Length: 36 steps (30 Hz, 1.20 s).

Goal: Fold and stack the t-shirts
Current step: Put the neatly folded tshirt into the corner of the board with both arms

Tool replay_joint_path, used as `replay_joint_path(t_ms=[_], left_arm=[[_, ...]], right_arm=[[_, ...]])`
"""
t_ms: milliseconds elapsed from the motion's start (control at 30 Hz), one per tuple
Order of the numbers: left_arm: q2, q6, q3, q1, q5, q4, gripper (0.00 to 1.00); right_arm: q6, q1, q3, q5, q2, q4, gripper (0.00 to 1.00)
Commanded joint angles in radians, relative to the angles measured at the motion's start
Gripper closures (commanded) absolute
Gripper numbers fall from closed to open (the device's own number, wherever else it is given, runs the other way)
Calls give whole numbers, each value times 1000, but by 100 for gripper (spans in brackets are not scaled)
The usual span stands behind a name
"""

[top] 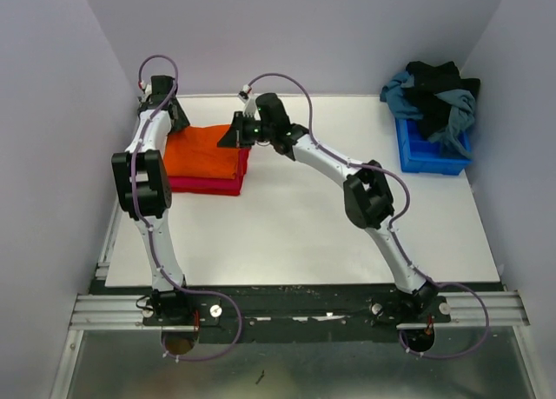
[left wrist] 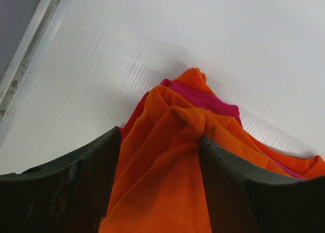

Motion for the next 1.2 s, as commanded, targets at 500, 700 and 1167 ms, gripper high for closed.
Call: replay_joint_path(t_ms=[500, 700, 1167], left_arm=[[-78, 20, 40, 61, 9, -33, 25], [-11, 15, 145, 80, 38, -54, 25], [-181, -37, -59, 97, 192, 34, 26]], right_arm=[[109, 24, -117, 48, 110, -13, 99], [109, 24, -147, 27, 94, 6, 99], [60, 22, -137, 28, 24, 9, 98]])
